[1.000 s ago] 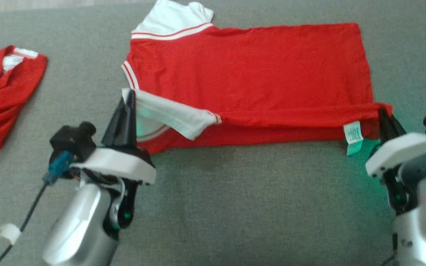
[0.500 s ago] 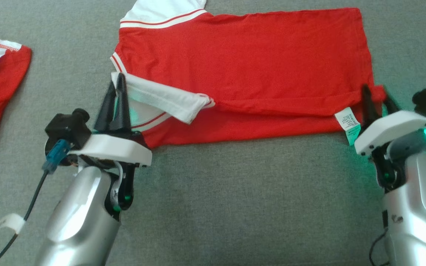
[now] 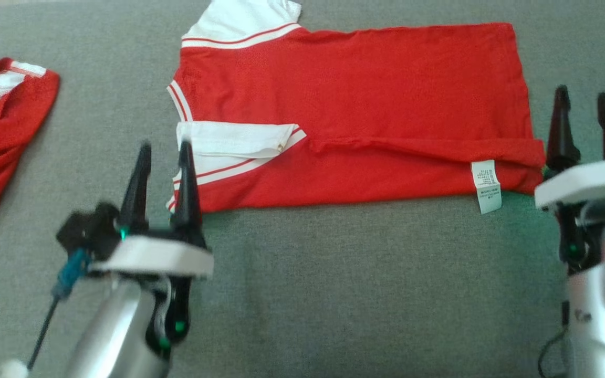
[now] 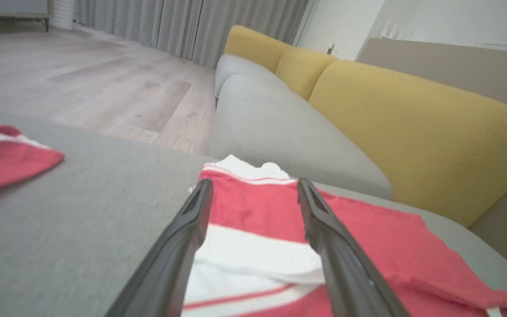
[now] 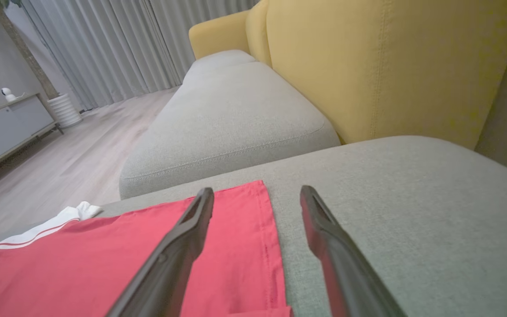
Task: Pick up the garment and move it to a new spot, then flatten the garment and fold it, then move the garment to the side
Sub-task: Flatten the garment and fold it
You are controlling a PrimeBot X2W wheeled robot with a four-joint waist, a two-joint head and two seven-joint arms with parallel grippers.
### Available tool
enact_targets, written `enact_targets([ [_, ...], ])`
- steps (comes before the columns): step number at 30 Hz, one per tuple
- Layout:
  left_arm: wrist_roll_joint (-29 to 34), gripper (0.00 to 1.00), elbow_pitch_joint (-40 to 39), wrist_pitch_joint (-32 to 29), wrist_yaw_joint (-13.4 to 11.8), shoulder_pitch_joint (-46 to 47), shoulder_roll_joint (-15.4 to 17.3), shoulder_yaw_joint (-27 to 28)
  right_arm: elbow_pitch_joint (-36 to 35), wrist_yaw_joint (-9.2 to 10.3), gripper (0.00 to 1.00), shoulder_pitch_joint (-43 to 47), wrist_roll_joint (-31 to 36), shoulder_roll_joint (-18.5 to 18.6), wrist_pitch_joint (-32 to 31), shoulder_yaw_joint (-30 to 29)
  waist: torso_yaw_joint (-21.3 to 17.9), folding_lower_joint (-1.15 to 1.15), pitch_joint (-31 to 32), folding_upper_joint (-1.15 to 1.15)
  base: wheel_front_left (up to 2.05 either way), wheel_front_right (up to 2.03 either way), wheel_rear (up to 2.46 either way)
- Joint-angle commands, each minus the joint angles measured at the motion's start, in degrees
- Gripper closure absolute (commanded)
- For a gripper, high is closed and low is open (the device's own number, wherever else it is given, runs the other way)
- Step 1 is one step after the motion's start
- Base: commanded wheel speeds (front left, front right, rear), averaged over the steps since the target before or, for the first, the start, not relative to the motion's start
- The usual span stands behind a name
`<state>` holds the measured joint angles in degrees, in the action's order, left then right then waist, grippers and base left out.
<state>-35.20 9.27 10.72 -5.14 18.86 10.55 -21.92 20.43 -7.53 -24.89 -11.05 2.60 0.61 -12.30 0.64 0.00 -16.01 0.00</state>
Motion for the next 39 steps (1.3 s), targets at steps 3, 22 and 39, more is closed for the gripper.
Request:
enact_targets([
  [3,-1.9,0.0,-3.5,-2.3,-1.5,-5.4,2.2,2.3,-6.6,0.04,0.0,5.0,1.3,0.3,-0.3,0.1,0.7,0.0,1.1,0.0,0.0,0.0,0.0],
  [22,-9.4,0.0,4.0,-8.0,-2.9,-6.9,-1.1,3.6,-11.7,0.04,0.0,14.7,-0.3,0.3,-4.8,2.3,-2.1,0.0,-1.0,0.0,0.0,0.0,0.0],
  [39,-10.6,1.0,8.6,-6.6,-0.4,-4.7,-2.5,2.8,4.4,0.04,0.56,7.2,-5.2,0.3,-6.3,6.3,-0.8,0.0,-2.3,0.0,0.0,0.0,0.0],
])
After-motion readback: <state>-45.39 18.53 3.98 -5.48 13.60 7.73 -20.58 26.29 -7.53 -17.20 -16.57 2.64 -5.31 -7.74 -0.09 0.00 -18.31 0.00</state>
